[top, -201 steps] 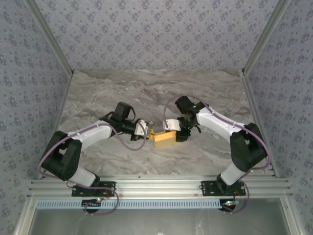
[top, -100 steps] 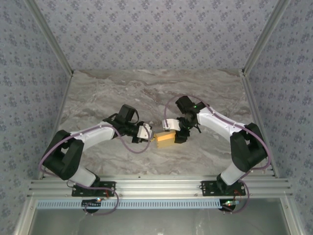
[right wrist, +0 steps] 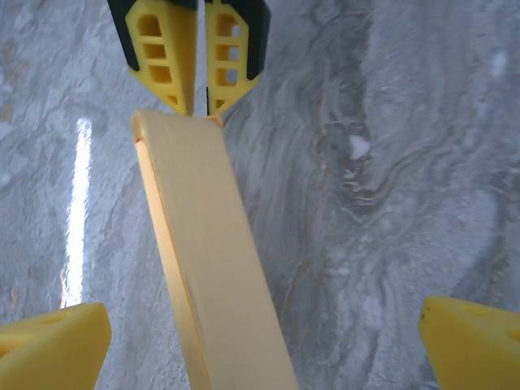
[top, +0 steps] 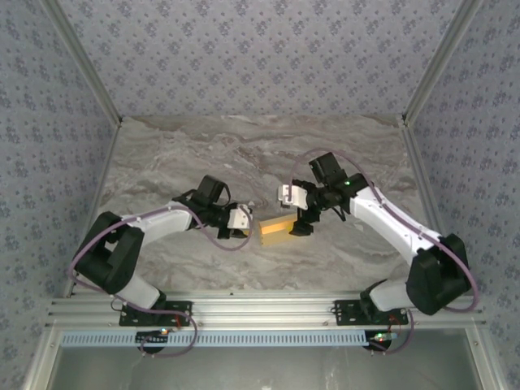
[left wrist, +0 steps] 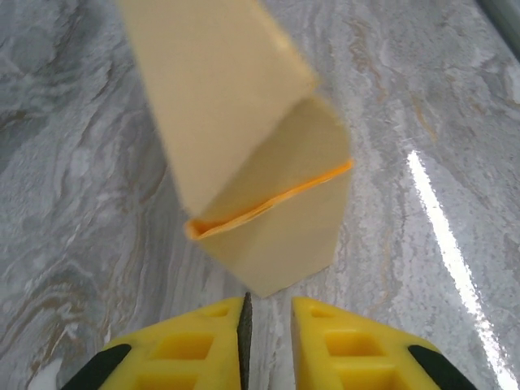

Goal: Fold the paper box

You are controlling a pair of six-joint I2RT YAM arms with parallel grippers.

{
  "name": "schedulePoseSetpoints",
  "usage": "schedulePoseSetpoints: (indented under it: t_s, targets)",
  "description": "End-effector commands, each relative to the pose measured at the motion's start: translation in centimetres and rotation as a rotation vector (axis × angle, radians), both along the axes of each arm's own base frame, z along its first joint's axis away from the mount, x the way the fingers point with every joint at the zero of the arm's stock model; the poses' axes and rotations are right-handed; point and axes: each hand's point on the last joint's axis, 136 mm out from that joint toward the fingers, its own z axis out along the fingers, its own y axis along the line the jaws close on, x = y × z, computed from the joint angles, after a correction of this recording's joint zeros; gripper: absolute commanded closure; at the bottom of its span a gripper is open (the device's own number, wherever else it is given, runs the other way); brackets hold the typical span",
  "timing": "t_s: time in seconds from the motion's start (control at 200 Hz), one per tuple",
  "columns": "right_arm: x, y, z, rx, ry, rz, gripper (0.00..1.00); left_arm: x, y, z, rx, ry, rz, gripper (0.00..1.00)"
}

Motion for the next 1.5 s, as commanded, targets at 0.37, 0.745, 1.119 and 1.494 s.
schedulePoseSetpoints:
  t_s: [0.37, 0.745, 1.119, 1.494]
  targets:
    - [4.0, -15.4, 3.7, 0.508, 0.634, -1.665, 0.04, 10.1, 3.8, 11.3, -0.264, 0.320, 1.011, 0.01]
    - [0.2, -12.1, 0.4, 0.388, 0.844, -1.456, 0.18, 5.7, 3.8, 10.3, -0.164, 0.649, 1.295, 0.01]
    - [2.2, -10.6, -0.2, 0.413, 0.919, -1.396, 0.28, -1.3, -3.6, 12.9, -0.161, 0.206, 0.669, 0.01]
    - [2.6, -8.5, -1.8, 0.350, 1.122, -1.303, 0.28, 0.4, -4.8, 8.2, 0.090, 0.025, 0.545, 0.01]
